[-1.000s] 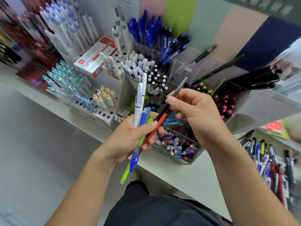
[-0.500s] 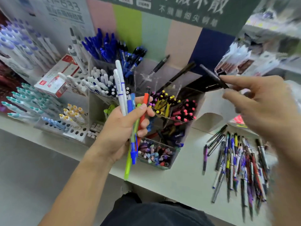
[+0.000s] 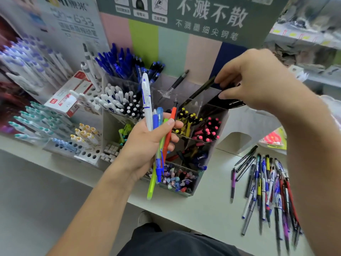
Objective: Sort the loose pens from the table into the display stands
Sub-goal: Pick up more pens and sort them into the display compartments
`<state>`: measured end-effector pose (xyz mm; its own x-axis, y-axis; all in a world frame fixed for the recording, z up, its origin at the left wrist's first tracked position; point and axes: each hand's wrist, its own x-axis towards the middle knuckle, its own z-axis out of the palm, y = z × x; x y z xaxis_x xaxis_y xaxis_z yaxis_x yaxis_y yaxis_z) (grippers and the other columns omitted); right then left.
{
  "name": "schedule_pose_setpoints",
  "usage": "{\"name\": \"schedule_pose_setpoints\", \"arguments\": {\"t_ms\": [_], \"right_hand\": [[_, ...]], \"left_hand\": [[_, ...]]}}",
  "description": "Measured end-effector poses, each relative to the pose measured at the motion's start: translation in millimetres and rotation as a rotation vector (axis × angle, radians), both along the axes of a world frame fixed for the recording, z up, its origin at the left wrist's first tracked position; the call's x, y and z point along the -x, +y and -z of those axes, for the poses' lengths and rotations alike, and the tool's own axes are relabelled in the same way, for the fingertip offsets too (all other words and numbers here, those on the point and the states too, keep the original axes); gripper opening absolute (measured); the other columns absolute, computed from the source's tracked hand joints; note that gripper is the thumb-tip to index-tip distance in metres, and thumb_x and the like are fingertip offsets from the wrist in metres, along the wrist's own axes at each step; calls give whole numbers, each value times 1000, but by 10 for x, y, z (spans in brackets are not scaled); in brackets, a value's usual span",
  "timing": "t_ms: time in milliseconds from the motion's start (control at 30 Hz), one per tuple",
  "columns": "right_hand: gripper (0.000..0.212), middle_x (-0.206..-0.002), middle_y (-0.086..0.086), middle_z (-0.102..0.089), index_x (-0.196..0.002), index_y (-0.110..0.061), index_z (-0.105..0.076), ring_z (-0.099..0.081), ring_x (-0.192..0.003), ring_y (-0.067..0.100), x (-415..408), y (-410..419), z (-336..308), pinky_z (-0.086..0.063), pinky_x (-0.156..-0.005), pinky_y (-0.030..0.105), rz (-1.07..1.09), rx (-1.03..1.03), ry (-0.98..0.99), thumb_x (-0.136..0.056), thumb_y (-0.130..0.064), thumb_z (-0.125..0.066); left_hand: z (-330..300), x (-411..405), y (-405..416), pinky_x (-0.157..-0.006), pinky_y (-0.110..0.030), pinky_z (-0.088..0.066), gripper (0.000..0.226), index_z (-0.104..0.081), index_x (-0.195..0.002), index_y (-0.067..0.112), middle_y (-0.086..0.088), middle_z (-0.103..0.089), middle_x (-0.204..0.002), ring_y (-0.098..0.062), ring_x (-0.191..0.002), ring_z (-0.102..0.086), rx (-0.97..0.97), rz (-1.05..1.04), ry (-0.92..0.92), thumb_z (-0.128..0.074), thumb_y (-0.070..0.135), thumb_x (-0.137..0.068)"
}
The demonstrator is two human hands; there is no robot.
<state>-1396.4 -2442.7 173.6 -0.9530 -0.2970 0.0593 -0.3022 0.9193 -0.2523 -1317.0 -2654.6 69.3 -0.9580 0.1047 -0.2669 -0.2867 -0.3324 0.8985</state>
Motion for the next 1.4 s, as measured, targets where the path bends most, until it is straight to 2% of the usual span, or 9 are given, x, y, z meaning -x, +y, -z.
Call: {"name": "schedule_pose_setpoints", "arguments": {"t_ms": [167,300,400,567,700,900,1100,1267,1400], "right_hand": [[12,-84,-3,-69,-98,-18,-78,-63,-75,16,-295,16,176,-51,-75,30,131,328,429,-87,-19,-72],[16,-69,-9,-72,-85,-20,-79,-66,-62,10,-578,-364,419,-52,-60,31,99,559,38,-91,-33,-73],[9,-54,-13,-63,-86,-11,-77,-53,-46,1,-584,-484,602,-41,-49,16,112,829,-217,-91,-18,-74],[4,-68,3,-66,-93,-6,-70,-61,-57,14,-723,-349,522,-49,-52,23,82,1120,-159,-95,-8,-67],[2,-79,10,-69,-97,-6,-64,-71,-70,21,-977,-364,567,-58,-58,27,22,1104,-84,-97,-5,-62],[10,-82,10,-67,-100,-14,-57,-71,-71,21,-1107,-376,726,-58,-60,27,99,1194,130,-101,-5,-55],[6,-83,-1,-68,-104,-15,-65,-67,-70,17,-1142,-326,1169,-56,-62,36,158,759,251,-99,-14,-64],[8,-82,-8,-68,-102,-13,-72,-64,-70,7,-1118,-527,1672,-55,-66,31,263,720,151,-96,-15,-68],[12,-83,-4,-73,-100,-11,-79,-63,-71,7,-1025,-596,1824,-56,-72,34,240,505,138,-92,-18,-74]], "left_hand": [[12,-23,-37,-55,-24,-53,17,-64,-104,9,-9,-67,-84,-15,-66,-65,11,-12,11,-68,14,-88],[-15,-68,-40,-57,-25,-56,28,-67,-105,9,-7,-69,-80,-18,-66,-68,13,86,43,-69,19,-79],[-15,-91,-39,-58,-24,-56,29,-66,-110,7,-9,-73,-84,-19,-69,-69,-5,103,57,-66,18,-83],[15,-91,-158,-61,-28,-60,18,-61,-114,5,-7,-74,-81,-17,-65,-70,-63,-128,55,-56,10,-97],[107,-119,-237,-57,-30,-59,22,-55,-123,4,-3,-73,-83,-17,-58,-68,4,-229,62,-51,13,-104],[276,-172,-298,-66,-28,-59,12,-56,-115,12,-2,-72,-83,-22,-75,-73,1,-356,17,-49,15,-106],[355,-182,-370,-69,-23,-56,21,-57,-125,14,1,-72,-90,-12,-77,-69,-78,-434,-45,-50,15,-105],[367,-172,-354,-76,-25,-58,22,-60,-124,11,0,-70,-89,-13,-83,-69,-155,-425,-59,-52,9,-104],[398,-161,-342,-84,-28,-58,22,-59,-124,10,-4,-73,-99,-17,-93,-71,-183,-416,-58,-50,8,-104]]}}
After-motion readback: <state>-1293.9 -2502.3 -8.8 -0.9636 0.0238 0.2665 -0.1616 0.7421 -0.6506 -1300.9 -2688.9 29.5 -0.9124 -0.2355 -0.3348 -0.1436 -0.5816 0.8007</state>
